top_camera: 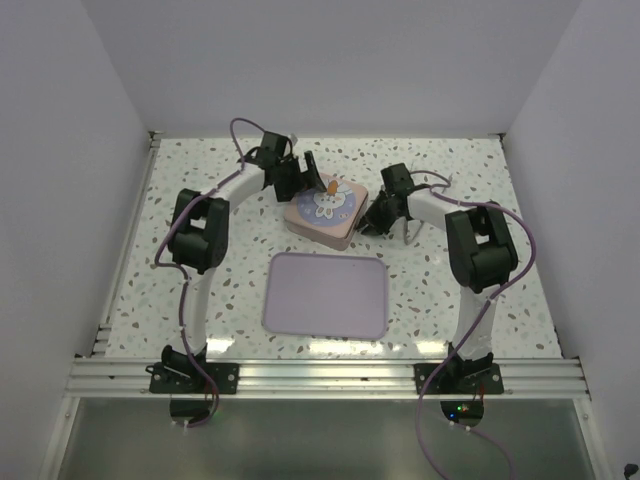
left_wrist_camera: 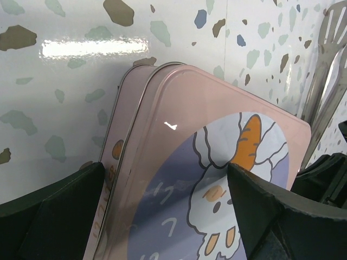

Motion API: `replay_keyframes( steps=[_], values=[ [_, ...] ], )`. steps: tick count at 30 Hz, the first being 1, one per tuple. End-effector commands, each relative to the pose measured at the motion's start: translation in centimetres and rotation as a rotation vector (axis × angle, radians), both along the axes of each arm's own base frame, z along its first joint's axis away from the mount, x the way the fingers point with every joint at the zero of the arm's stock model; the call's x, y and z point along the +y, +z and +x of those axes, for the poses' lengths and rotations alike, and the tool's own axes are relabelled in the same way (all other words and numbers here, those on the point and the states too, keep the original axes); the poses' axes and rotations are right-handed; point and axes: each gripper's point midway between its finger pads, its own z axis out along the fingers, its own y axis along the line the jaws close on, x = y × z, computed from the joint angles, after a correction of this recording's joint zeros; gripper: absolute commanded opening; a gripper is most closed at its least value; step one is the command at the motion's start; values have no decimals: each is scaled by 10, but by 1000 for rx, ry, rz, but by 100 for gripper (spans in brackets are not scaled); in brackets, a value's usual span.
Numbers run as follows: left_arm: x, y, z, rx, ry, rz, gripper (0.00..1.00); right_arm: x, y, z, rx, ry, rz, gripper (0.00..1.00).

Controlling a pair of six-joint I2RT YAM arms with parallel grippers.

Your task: Pack the cookies

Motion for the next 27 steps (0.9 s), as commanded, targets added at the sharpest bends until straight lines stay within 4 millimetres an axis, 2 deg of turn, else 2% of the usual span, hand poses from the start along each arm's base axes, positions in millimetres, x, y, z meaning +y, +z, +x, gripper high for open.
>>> replay_keyframes(
  steps=[1,9,16,23,27],
  values=[
    [-58,9,-54,161,-172,-199,100,40,54,37,-192,49,185,29],
    [-59,28,-51,144,-161,-202,100,41,48,53,-200,25,200,28],
    [-43,20,-47,148,-141,-31,100,47,51,62,-212,9,231,28],
    [-14,5,-42,154,-96,200,100,51,49,59,-200,7,245,28],
    [-10,6,-43,148,-103,283,100,54,49,59,-197,6,250,28]
  ],
)
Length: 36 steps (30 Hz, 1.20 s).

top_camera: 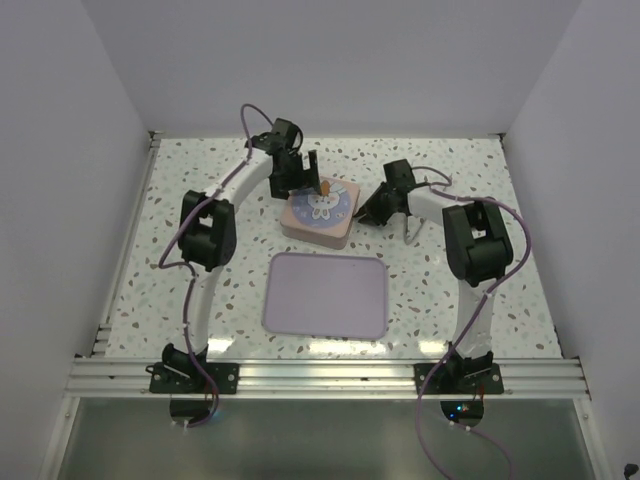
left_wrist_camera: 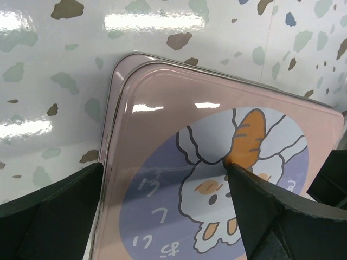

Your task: Pack the cookies

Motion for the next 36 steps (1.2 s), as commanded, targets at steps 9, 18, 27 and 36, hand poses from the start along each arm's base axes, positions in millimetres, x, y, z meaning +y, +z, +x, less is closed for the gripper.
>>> replay_keyframes(
  steps=[9,18,27,36],
  values=[
    [-32,-6,-34,67,-116,76,100,54,53,25,-148,75,173,27],
    [-21,-18,-41,70,-105,107,100,47,55,12,-137,98,138,27],
    [-9,-15,-41,61,-89,104,100,7,64,-1,-140,69,10,27],
    [-7,-18,-42,60,-89,100,100,-1,142,-17,-287,150,-41,22]
  ],
)
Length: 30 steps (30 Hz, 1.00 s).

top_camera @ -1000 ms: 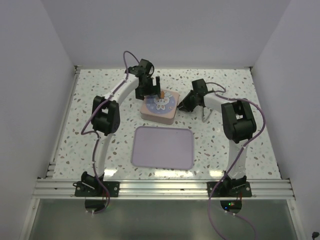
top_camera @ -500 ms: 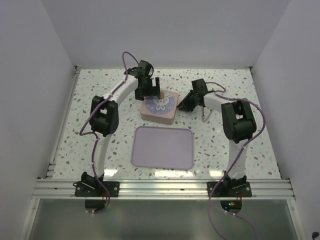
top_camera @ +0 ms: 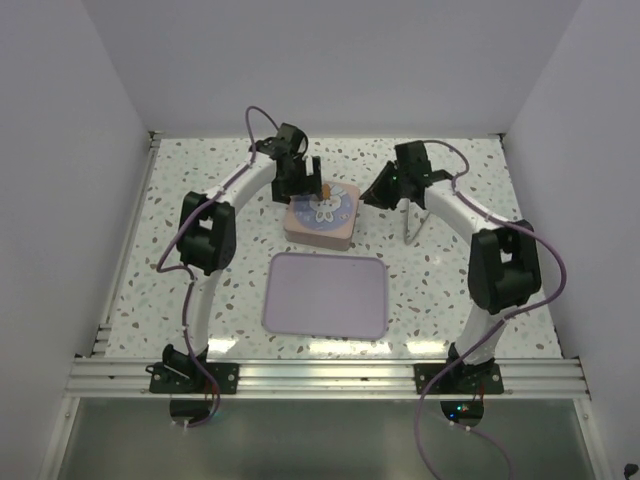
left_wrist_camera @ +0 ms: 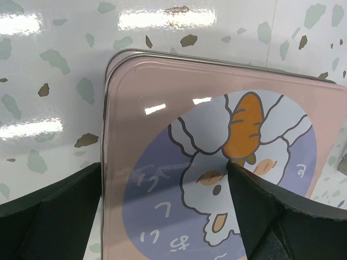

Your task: Pack the cookies

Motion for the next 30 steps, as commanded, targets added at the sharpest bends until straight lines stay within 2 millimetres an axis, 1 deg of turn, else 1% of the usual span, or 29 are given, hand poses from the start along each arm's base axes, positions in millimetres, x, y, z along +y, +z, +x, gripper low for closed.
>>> replay_keyframes(
  steps=[1,3,4,5,6,7,8,9,10,12,13,14,16,18,20,23,25,26,28,29,30],
  values=[
    [-7,-15,-25,69,-59,22,100,17,50,-13,-102,100,32,20],
    [-6,-16,-24,71,-54,19,100,26,58,-22,-108,117,76,17],
    [-6,-16,-24,70,-55,16,100,33,52,-31,-94,139,111,11],
    [-6,-16,-23,69,-53,16,100,36,49,-35,-87,145,138,9],
    [-7,-15,-24,68,-56,14,100,41,52,-33,-106,133,184,7],
    [-6,-15,-23,67,-53,16,100,41,35,-44,-71,131,203,3],
    [-6,-14,-23,65,-53,14,100,45,32,-50,-50,139,243,1],
    [-5,-14,-23,64,-53,16,100,46,28,-50,-59,142,258,0],
    [-4,-15,-24,67,-53,17,100,45,8,-60,-13,141,260,0],
    [-4,-13,-25,61,-53,17,100,43,-8,-70,29,132,263,0],
    [-2,-15,-26,66,-52,18,100,41,-27,-79,69,128,256,0],
    [-1,-13,-26,61,-48,14,100,39,-35,-83,92,122,255,0],
    [0,-14,-28,64,-50,19,100,38,-45,-88,109,111,264,0],
    [0,-11,-28,58,-48,17,100,38,-43,-87,100,109,267,0],
    [1,-10,-28,54,-47,15,100,39,-37,-82,80,125,255,0],
    [2,-7,-28,52,-44,12,100,41,-19,-74,49,143,248,0],
    [3,-5,-27,48,-41,10,100,42,-2,-69,20,150,249,0],
    [4,-1,-26,41,-37,6,100,40,1,-71,26,156,233,0],
    [8,4,-24,35,-29,5,100,39,27,-67,-31,171,221,0],
    [12,9,-22,26,-21,2,100,36,34,-66,-59,181,192,0],
    [17,10,-22,29,-12,0,100,35,49,-68,-77,191,181,0]
  ],
)
